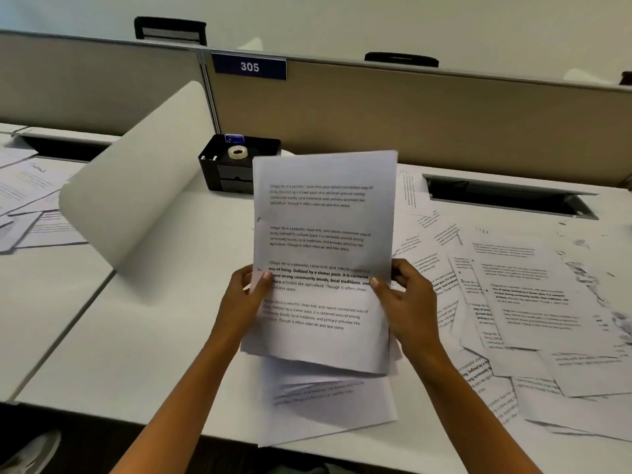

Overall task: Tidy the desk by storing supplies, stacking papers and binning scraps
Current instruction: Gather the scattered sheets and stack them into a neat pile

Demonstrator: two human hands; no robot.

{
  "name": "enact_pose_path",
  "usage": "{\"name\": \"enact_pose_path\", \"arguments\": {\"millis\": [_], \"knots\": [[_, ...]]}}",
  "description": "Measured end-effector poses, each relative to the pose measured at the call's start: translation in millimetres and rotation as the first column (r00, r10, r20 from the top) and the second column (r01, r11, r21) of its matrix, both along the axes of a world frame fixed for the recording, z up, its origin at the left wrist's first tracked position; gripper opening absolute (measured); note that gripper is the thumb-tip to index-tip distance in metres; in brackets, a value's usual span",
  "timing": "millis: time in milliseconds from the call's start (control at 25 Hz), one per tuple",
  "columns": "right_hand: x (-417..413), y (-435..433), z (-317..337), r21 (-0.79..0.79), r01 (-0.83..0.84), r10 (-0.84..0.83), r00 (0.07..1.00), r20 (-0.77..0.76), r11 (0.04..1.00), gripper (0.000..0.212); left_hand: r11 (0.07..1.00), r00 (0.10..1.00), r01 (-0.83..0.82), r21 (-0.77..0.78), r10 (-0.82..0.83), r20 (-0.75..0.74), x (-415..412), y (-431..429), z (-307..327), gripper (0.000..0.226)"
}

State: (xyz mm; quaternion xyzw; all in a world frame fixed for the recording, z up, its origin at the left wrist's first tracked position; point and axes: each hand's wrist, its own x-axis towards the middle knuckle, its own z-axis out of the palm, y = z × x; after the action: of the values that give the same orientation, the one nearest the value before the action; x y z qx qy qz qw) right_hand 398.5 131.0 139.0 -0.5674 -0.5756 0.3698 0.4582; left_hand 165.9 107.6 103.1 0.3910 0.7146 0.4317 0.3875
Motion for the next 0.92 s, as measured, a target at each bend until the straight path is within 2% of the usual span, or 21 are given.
{"name": "enact_pose_path", "arguments": {"millis": [160,240,360,480,560,600,680,760,800,840,920], "knots": [[8.7,10.0,4.0,0.014,-0.023,0.026,0.974,-0.225,1.0,0.018,0.998,0.945,0.04,0.055,-0.056,0.323,-2.0,15.3,12.5,0.068],[14.2,11.8,2.5,0.014,-0.009,0.013,0.965,-0.261,1.0,0.015,0.996,0.894,0.084,-0.007,-0.072,0.443,-0.5,16.1,11.1,0.063],[24.6,15.1,0.1,0.006,-0.07,0.07,0.963,-0.262,0.997,0.027,0.995,0.889,0.098,0.027,-0.1,0.447,2.0,12.4,2.2,0.063],[32.3,19.1,-2.4,-0.063,-0.155,0.142,0.974,-0.175,0.986,0.05,1.0,0.907,-0.027,-0.003,0.026,0.421,5.3,12.7,-2.1,0.087],[34.6,20.6,-3.8,-0.075,-0.152,0.141,0.982,-0.127,0.986,0.051,0.992,0.909,-0.088,-0.092,0.118,0.4,7.0,15.9,-0.2,0.066],[35.2,21.3,-4.1,-0.071,-0.142,0.133,0.984,-0.121,0.987,0.049,0.987,0.889,-0.073,-0.143,0.129,0.439,4.9,18.6,0.7,0.052],[35.2,22.2,0.1,-0.067,-0.117,0.105,0.981,-0.165,0.991,0.043,0.982,0.808,-0.046,-0.182,0.144,0.572,4.2,21.8,8.4,0.039],[34.3,22.6,6.5,-0.075,-0.104,0.085,0.971,-0.225,0.992,0.038,0.992,0.728,-0.062,-0.107,0.118,0.675,5.0,22.9,18.9,0.042],[34.1,23.0,8.8,-0.069,-0.098,0.079,0.968,-0.239,0.993,0.037,0.997,0.728,-0.077,-0.021,0.07,0.682,6.0,22.9,23.1,0.039],[33.8,22.9,11.6,-0.044,-0.088,0.075,0.966,-0.247,0.995,0.037,0.994,0.757,-0.074,0.085,0.001,0.653,8.9,21.1,30.4,0.037],[32.7,22.4,16.7,0.055,-0.067,0.079,0.968,-0.238,0.996,0.033,0.951,0.865,-0.053,0.303,-0.108,0.49,15.3,16.3,47.7,0.032]]}}
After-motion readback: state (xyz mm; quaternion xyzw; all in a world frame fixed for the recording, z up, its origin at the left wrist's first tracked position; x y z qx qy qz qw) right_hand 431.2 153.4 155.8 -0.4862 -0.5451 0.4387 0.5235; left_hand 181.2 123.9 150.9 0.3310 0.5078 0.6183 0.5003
